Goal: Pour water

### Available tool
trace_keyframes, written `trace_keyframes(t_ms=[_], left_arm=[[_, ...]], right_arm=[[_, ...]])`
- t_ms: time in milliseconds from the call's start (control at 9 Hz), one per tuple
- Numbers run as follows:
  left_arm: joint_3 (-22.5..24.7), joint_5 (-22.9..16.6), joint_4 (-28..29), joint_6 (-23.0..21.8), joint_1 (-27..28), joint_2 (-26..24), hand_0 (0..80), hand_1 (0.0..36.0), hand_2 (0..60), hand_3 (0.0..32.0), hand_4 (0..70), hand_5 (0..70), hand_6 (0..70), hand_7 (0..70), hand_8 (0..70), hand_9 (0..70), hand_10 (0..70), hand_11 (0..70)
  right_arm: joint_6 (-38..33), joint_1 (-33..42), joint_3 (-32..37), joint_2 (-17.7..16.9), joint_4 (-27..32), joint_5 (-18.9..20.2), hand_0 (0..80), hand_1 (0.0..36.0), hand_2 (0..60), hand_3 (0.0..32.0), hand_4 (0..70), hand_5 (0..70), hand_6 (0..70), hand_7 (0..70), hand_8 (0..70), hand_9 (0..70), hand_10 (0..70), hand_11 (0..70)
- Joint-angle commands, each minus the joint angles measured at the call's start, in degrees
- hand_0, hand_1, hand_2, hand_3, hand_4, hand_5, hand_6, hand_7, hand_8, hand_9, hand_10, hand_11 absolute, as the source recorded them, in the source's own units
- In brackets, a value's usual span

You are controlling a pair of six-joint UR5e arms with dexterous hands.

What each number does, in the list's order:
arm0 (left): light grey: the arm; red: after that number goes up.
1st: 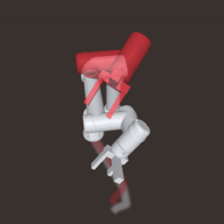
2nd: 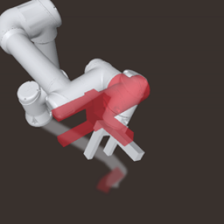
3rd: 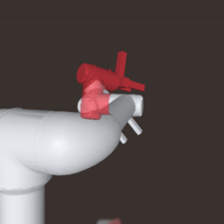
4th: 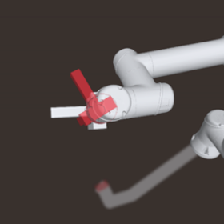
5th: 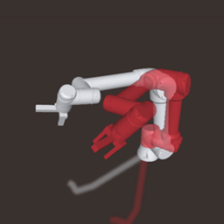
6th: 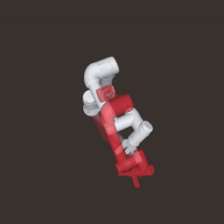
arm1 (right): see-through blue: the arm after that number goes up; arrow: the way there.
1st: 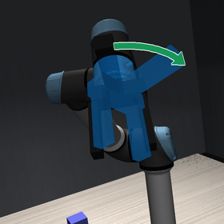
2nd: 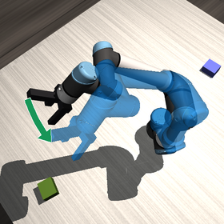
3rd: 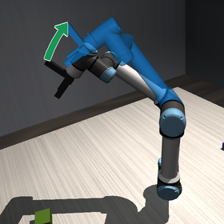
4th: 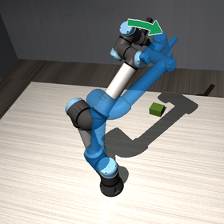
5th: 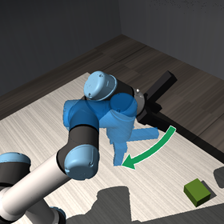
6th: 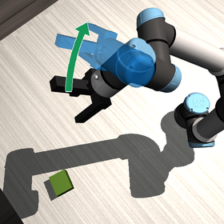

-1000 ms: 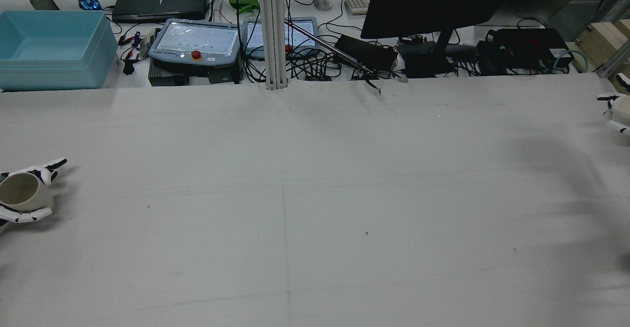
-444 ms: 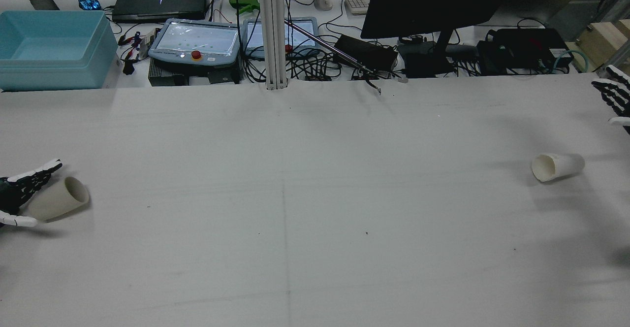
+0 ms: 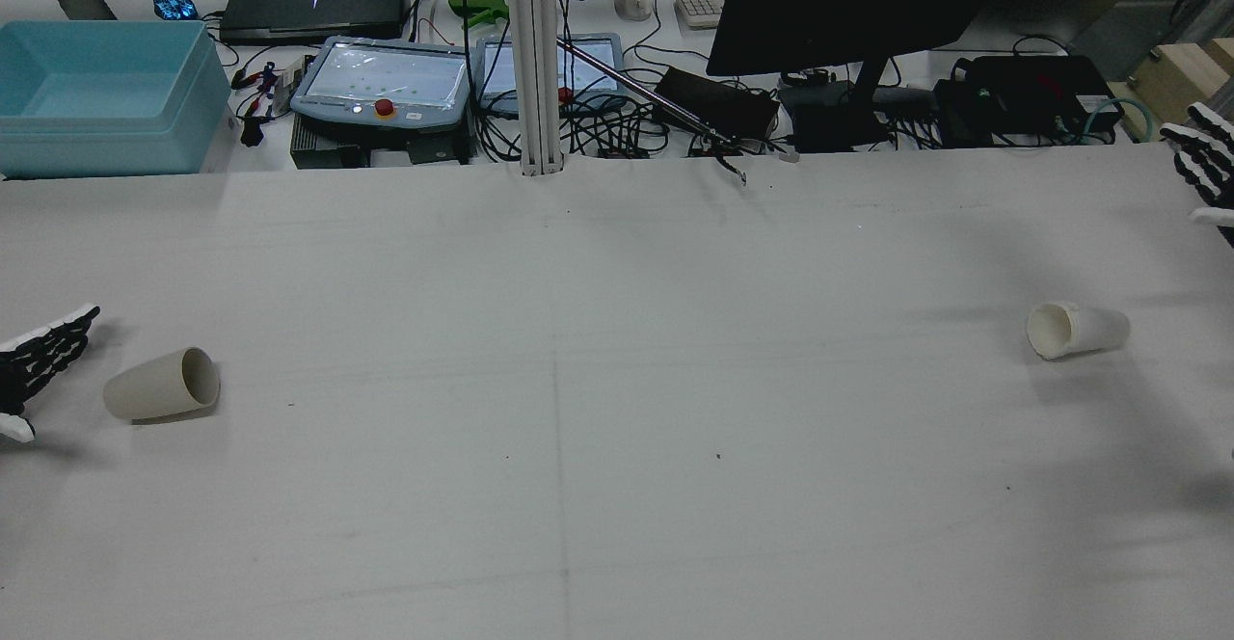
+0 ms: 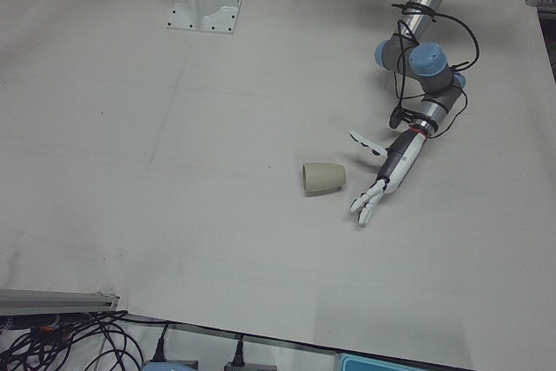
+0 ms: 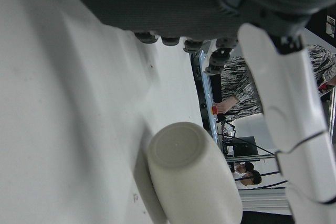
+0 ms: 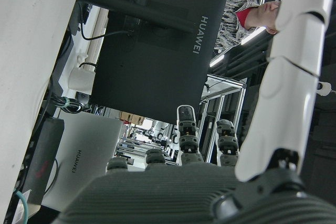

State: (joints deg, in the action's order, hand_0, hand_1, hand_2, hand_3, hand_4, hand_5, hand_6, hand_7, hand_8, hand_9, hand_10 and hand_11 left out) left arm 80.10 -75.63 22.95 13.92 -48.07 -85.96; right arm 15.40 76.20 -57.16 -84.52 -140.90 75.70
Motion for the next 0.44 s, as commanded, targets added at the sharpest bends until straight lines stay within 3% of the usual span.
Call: trace_keyframes(t_ms=[0, 111, 222, 333], left_arm=[[0.49, -0.74, 2.17, -5.39, -9.11, 3.07, 49.9, 8.9, 0.0, 0.0, 17.1, 0.0, 4.1, 0.1, 0.0, 0.0, 0.0, 0.0], [1.37, -1.87, 4.53, -5.57, -13.24, 4.29, 47.4, 5.6, 0.0, 0.0, 17.4, 0.0, 4.3, 0.2, 0.0, 0.0, 0.0, 0.0], [4.16, -3.36, 4.56, -5.66, -17.72, 4.39, 36.4, 0.1, 0.0, 0.0, 20.8, 0.0, 4.9, 1.2, 0.0, 0.0, 0.0, 0.0], [7.67, -4.51, 1.08, -5.92, -21.15, 4.4, 5.2, 0.0, 0.0, 0.0, 26.2, 0.0, 7.0, 5.6, 0.4, 0.0, 0.0, 0.0]], right_arm=[[-0.19, 0.96, -6.37, -0.81, -4.64, 0.58, 54.0, 19.9, 2.0, 14.4, 3.0, 6.5, 13.5, 11.4, 1.7, 0.8, 0.0, 0.0], [-0.28, 1.83, -11.7, -2.04, -7.87, 0.85, 53.2, 18.9, 0.1, 17.4, 0.1, 5.9, 10.8, 4.8, 1.1, 0.0, 0.0, 0.0], [-0.2, 3.93, -19.76, -3.61, -15.73, 2.59, 51.7, 17.2, 0.0, 15.2, 0.0, 5.1, 9.9, 0.3, 0.9, 0.0, 0.0, 0.0], [-0.28, 7.0, -27.67, -3.63, -25.29, 4.35, 49.8, 14.3, 0.0, 8.0, 3.1, 4.3, 11.6, 0.7, 1.3, 0.0, 0.0, 0.0]])
